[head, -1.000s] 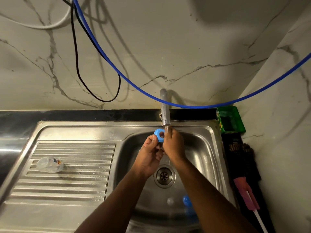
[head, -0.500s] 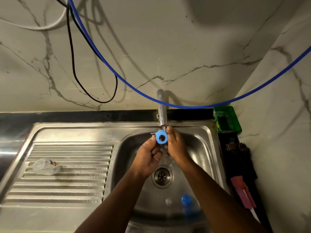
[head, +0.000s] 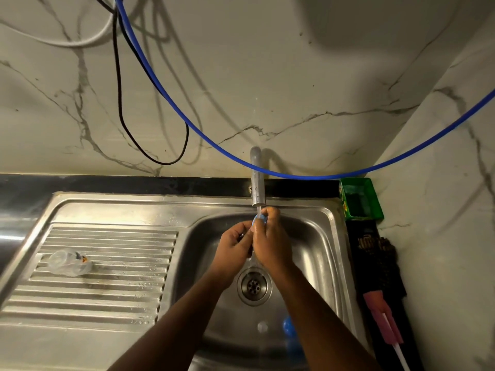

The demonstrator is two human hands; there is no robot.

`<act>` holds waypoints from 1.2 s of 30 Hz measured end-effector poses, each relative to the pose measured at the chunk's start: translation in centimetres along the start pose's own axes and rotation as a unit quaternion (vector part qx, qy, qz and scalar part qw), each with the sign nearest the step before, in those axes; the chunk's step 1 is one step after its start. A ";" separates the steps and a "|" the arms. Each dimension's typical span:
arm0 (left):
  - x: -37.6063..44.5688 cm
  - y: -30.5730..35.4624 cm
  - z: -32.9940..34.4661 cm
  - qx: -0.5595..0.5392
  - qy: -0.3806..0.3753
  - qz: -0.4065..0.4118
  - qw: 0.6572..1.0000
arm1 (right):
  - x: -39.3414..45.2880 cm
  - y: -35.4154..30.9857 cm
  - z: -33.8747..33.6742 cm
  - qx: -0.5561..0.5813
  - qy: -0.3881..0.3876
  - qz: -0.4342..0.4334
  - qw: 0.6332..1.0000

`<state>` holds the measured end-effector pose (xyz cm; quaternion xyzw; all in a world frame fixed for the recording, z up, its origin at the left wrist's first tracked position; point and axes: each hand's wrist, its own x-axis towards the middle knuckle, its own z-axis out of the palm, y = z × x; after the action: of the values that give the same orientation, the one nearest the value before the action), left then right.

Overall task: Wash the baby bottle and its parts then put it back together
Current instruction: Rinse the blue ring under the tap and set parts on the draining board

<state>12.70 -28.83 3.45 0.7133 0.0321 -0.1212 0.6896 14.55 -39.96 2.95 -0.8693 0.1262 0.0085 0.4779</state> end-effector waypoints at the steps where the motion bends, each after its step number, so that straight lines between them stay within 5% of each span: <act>1: 0.1 -0.1 -0.1 0.005 0.005 0.007 1.000 | 0.1 0.1 0.1 0.022 -0.007 0.003 1.000; 4: 0.3 0.2 -0.3 0.070 0.010 0.057 0.996 | 1.0 0.0 0.7 0.147 -0.032 0.117 0.982; 7: 0.9 -0.1 -1.1 0.123 0.005 0.069 0.990 | 1.2 -0.1 -0.3 0.283 -0.126 0.226 0.924; 12: 1.9 0.5 -2.1 0.057 0.025 0.049 0.997 | 1.1 0.9 -2.6 0.366 -0.160 0.117 0.909; 17: 2.5 0.5 -1.0 -0.039 0.031 -0.041 0.998 | 1.1 1.4 -2.4 0.264 -0.128 0.047 0.955; 26: 4.8 1.5 -0.9 -0.063 0.090 -0.106 0.988 | -0.1 1.8 -1.8 0.237 -0.067 0.018 0.969; 36: 7.0 2.6 0.8 -0.081 0.040 -0.137 0.986 | -0.9 2.5 -1.5 0.195 -0.080 -0.030 0.977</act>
<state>19.92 -30.55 4.42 0.6481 0.1668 -0.1834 0.7201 12.91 -42.32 1.81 -0.7594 0.0612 0.0389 0.6465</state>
